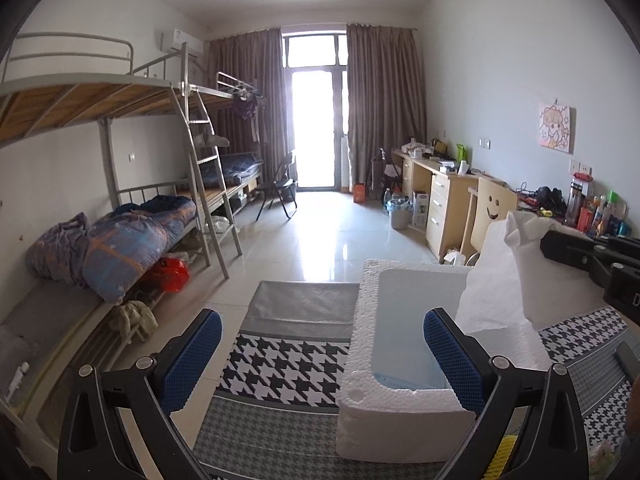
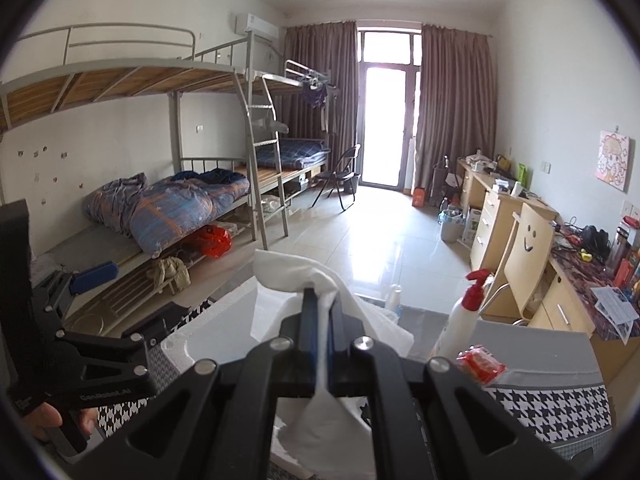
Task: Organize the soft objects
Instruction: 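Move the right tool over the foam box and open it to drop the tissue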
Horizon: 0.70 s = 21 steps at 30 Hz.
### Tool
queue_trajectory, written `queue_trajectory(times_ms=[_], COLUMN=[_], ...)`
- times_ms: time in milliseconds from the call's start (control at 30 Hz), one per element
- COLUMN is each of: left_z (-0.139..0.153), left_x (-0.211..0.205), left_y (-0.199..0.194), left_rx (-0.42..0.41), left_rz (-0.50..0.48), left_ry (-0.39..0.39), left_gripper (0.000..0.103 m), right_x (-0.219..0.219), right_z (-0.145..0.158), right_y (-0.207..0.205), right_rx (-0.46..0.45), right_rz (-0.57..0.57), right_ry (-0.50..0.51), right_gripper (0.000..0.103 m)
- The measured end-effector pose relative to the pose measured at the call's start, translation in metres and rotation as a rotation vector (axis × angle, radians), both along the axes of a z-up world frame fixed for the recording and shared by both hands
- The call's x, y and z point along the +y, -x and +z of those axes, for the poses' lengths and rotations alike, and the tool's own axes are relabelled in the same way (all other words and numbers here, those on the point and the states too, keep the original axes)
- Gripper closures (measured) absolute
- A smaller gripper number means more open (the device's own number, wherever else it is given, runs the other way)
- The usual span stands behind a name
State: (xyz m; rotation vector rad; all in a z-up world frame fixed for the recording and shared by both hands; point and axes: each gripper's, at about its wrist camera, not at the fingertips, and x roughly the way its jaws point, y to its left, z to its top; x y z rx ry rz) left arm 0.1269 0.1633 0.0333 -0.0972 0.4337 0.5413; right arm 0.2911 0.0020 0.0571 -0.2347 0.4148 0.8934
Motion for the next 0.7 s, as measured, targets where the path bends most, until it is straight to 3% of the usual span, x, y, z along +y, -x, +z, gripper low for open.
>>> queue_trajectory(times_ms=[500, 567, 600, 667, 700], left_z=[-0.001, -0.001, -0.001, -0.001, -0.001], left_x=[0.011, 0.011, 0.011, 0.011, 0.011], left_y=[0.013, 0.013, 0.013, 0.013, 0.013], left_rx=[-0.006, -0.007, -0.006, -0.006, -0.006], left_rz=[0.04, 0.041, 0.039, 0.04, 0.041], left_ry=[-0.004, -0.006, -0.003, -0.004, -0.004], left_gripper=[0.002, 0.002, 0.002, 0.002, 0.002], right_x=[0.03, 0.035, 0.035, 0.037, 0.037], right_z=[-0.026, -0.03, -0.031, -0.035, -0.037], right_y=[-0.01, -0.012, -0.013, -0.012, -0.013], right_rx=[0.099, 0.112, 0.113, 0.114, 0.119], right_rz=[0.046, 0.057, 0.056, 0.052, 0.045], right_ry=[0.068, 0.09, 0.097, 0.105, 0.103], right_gripper=[0.096, 0.092, 0.085, 0.059, 0.037])
